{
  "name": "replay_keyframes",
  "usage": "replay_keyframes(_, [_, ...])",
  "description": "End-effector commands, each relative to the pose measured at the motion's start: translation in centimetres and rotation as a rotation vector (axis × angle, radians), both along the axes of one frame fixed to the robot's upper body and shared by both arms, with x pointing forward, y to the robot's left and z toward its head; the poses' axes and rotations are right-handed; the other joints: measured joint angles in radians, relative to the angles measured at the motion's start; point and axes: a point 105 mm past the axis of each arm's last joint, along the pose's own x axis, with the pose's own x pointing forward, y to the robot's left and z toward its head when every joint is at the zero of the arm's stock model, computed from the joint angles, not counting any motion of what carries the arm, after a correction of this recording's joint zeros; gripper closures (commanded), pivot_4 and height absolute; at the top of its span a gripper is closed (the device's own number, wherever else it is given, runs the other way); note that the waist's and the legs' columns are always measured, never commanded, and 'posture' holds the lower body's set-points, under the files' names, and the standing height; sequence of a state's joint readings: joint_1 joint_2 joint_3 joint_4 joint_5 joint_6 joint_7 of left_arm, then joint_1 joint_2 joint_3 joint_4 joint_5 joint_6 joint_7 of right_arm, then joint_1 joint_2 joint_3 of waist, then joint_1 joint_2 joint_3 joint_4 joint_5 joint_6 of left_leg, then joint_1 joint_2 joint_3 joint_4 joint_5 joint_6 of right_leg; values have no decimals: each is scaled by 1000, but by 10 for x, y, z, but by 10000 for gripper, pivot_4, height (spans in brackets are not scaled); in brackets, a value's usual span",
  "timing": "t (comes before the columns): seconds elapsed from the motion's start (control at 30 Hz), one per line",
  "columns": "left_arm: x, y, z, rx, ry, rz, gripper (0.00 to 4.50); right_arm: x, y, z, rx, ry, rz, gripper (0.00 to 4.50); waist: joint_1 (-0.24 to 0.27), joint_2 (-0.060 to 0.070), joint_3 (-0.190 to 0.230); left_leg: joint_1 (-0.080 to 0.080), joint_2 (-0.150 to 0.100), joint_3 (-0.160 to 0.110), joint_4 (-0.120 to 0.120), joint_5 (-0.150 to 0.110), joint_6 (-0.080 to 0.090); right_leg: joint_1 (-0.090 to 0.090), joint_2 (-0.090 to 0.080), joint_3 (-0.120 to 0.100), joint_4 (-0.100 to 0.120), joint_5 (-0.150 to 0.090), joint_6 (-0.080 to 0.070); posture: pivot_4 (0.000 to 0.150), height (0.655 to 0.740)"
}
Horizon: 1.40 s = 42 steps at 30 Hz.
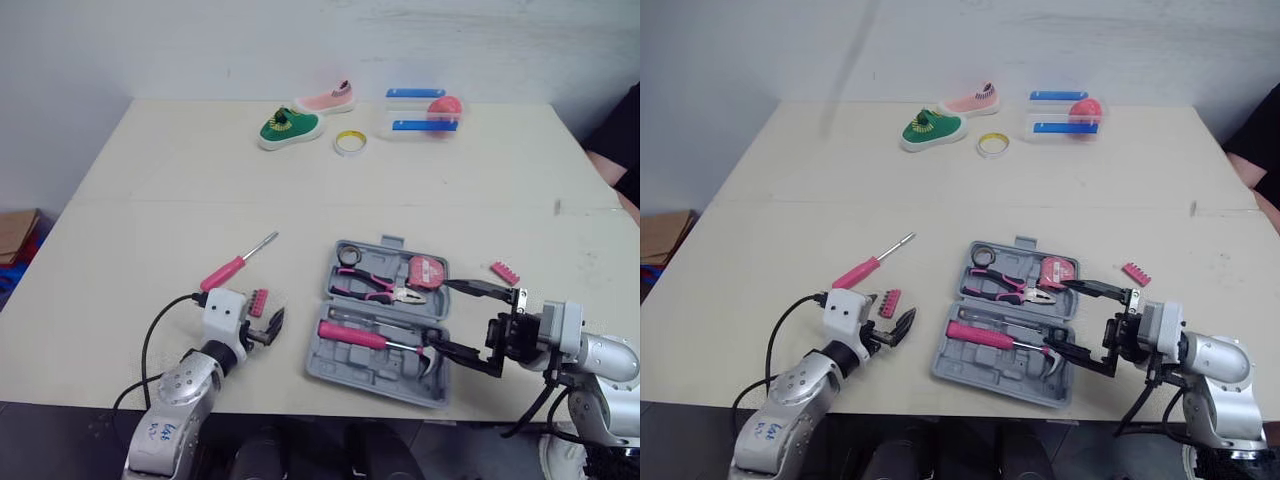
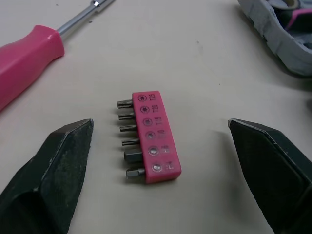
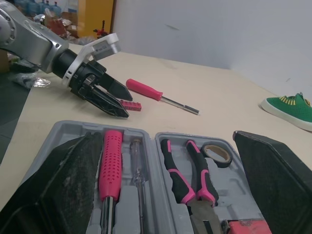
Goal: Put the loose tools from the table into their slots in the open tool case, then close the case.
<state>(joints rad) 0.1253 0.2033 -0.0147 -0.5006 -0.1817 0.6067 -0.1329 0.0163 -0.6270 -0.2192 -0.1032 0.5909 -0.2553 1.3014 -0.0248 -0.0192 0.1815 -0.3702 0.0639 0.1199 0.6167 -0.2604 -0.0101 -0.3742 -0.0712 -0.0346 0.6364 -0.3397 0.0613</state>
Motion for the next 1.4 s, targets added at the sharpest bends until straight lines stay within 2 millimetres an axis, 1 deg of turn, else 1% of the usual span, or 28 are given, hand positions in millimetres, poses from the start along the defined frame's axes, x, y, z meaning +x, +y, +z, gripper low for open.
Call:
replay_keyframes(0.03, [-6,3,-19,6,89,31,12732,-2,-3,10,-6,-33,-21,0,0,0,0,0,0,0,0,0,0,0,0,0,0,0,0,1500,7400])
replay_keyframes(0.07, [-7,4,-20,-2,95,36,17980,-2,-3,10,-6,-31,-23,0,0,0,0,0,0,0,0,0,0,0,0,0,0,0,0,1500,7400])
replay_keyframes(0.17, [-8,6,-22,-1,102,34,31795,-1,-3,11,-7,-30,-31,0,0,0,0,0,0,0,0,0,0,0,0,0,0,0,0,1500,7400])
replay_keyframes(0.2, [-7,8,-21,7,100,27,35554,-1,-3,11,-8,-30,-33,0,0,0,0,0,0,0,0,0,0,0,0,0,0,0,0,1500,7400])
replay_keyframes(0.23, [-7,9,-21,12,98,23,37839,0,-3,12,-8,-30,-34,0,0,0,0,0,0,0,0,0,0,0,0,0,0,0,0,1500,7400])
replay_keyframes(0.37, [2,15,-7,16,19,6,37793,2,-4,12,-8,-31,-44,0,0,0,0,0,0,0,0,0,0,0,0,0,0,0,0,1500,7400])
replay_keyframes(0.43, [4,14,9,20,-68,-41,37793,4,-5,11,-10,-31,-48,0,0,0,0,0,0,0,0,0,0,0,0,0,0,0,0,1500,7400])
replay_keyframes(0.47, [5,14,21,21,-136,-80,37793,5,-5,10,-11,-32,-49,0,0,0,0,0,0,0,0,0,0,0,0,-1,0,0,-1,1500,7400])
replay_keyframes(0.57, [-2,8,56,20,-282,-273,37793,6,-5,9,-11,-34,-52,0,0,-2,1,-2,0,0,0,0,0,-1,0,-1,0,0,-1,1500,7400])
replay_keyframes(0.67, [-13,3,74,29,-337,-465,37793,8,-5,8,-17,-30,-54,0,-1,-3,2,-2,1,-1,-1,0,-1,-2,0,-2,0,-1,-3,1500,7400])
replay_keyframes(0.7, [-17,2,82,13,-359,-510,37793,9,-6,8,-12,-29,-61,0,-2,-2,2,-2,1,-1,-1,-1,-1,-2,0,-2,0,-1,-3,1500,7400])
replay_keyframes(0.73, [-22,-2,91,-22,-363,-583,37793,10,-8,9,-11,-36,-77,0,-2,-2,2,-2,1,0,-2,-1,-1,-2,0,-2,0,-2,-3,1500,7400])
replay_keyframes(0.77, [-28,-6,96,-20,-360,-663,37793,11,-11,10,-15,-42,-90,0,-2,-3,2,-2,1,0,-2,-1,-1,-2,0,-2,-1,-2,-4,1500,7400])
replay_keyframes(0.87, [-44,-14,96,40,-306,-883,37793,13,-17,13,-29,-51,-108,0,-2,-3,3,-2,1,0,-2,-1,-1,-2,0,-2,0,-2,-4,1500,7400])
replay_keyframes(0.9, [-47,-15,95,92,-285,-956,37793,10,-17,13,-33,-45,-100,0,-2,-3,3,-2,1,0,-2,-1,-1,-2,0,-2,0,-2,-4,1500,7400])
replay_keyframes(0.97, [-55,-20,104,102,-259,-1119,37793,1,-17,9,-61,-15,-66,0,-1,-3,3,-2,1,0,-2,-1,-1,-2,0,-2,0,-2,-4,1500,7400])
replay_keyframes(1.0, [-56,-22,107,120,-248,-1174,37793,-1,-17,8,-71,-3,-60,0,2,-3,3,-2,1,0,-2,-1,-1,-2,0,-3,0,-2,-4,1500,7400])
replay_keyframes(1.07, [-55,-25,99,234,-197,-1251,37793,-2,-18,8,-72,3,-65,0,2,-3,3,-2,1,-1,-2,-1,-1,-1,0,-3,-1,-2,-4,1500,7400])
replay_keyframes(1.13, [-47,-28,89,338,-139,-1253,37793,-4,-16,6,-75,14,-53,0,0,-3,3,-2,0,0,-2,-1,-1,-1,-1,-2,-1,-2,-4,1500,7400])
replay_keyframes(1.2, [-37,-32,84,373,-86,-1203,37793,-7,-15,4,-87,23,-48,0,-4,-3,4,-2,0,0,-2,-1,-1,-1,0,-2,-1,-2,-3,1500,7400])
replay_keyframes(1.27, [-42,-36,79,360,-17,-1246,37793,-6,-16,4,-83,21,-66,0,-5,-4,5,-2,1,0,-2,-1,-1,-2,1,-2,-1,-2,-3,1500,7400])
replay_keyframes(1.33, [-46,-40,75,399,7,-1291,37793,-5,-18,3,-81,21,-77,0,-5,-4,5,-2,2,0,-2,-1,-2,-2,2,-1,-1,-2,-3,1500,7400])
replay_keyframes(1.4, [-44,-45,72,438,8,-1297,37793,-7,-18,-1,-87,34,-72,0,-2,-4,5,-2,2,0,-2,-1,-2,-2,3,-1,-1,-2,-3,1500,7400])
